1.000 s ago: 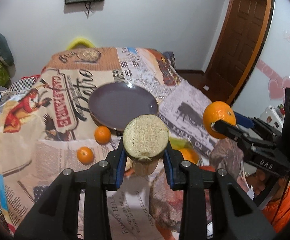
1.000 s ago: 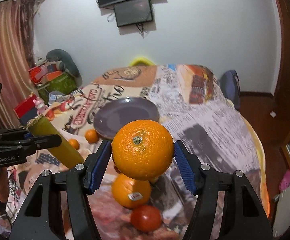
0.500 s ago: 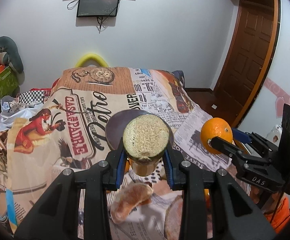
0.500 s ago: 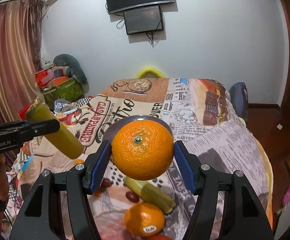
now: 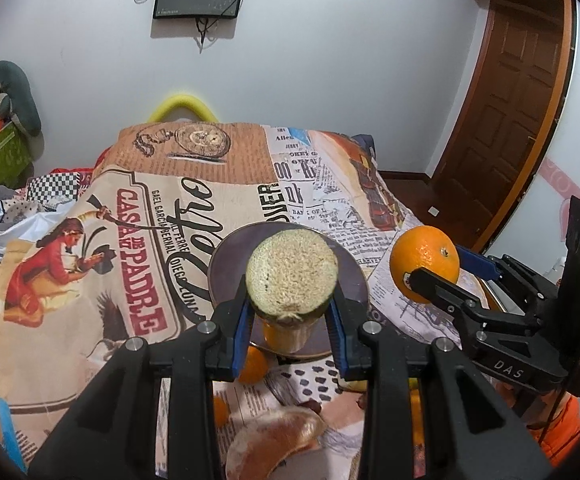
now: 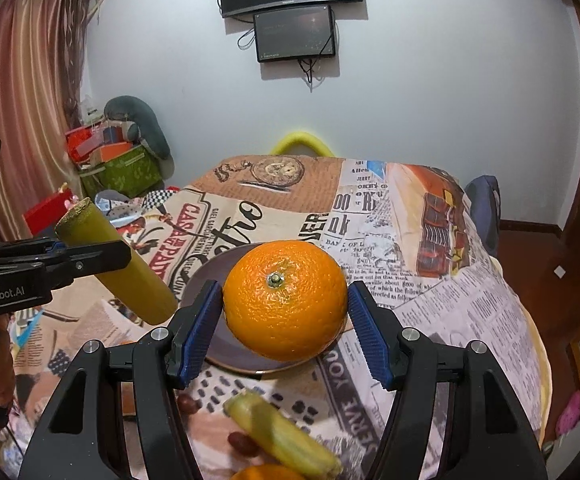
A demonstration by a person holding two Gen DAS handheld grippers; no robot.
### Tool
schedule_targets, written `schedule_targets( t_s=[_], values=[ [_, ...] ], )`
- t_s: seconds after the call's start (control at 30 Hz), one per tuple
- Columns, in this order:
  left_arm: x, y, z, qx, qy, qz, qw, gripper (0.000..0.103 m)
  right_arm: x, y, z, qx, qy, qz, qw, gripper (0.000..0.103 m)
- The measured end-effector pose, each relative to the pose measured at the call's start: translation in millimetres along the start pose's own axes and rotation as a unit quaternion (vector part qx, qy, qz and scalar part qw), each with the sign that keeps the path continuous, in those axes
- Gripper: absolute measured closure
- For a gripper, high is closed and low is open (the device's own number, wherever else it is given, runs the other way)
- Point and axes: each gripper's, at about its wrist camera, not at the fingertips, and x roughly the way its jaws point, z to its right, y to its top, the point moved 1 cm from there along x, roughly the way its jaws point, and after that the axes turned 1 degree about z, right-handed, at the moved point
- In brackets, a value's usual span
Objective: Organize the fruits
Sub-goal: 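Carry the banana and the orange over the grey plate with both tools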
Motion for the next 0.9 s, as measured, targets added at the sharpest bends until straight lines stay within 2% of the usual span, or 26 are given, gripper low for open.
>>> schedule_targets(
  t_s=[0.37, 0.9],
  values=[
    [49.4, 7.8, -20.3, -0.024, -0.017, -0.032, 0.9991, 0.070, 40.0, -1.6, -0.3, -0.021, -0.002, -0.032, 0.999, 0.042],
    [107.8, 16.3, -36.9, -0.046, -0.042, -0.091, 0.9939, 0.070, 90.2, -7.9, 2.8, -0.045, -0.007, -0.111, 0.993, 0.042]
  ],
)
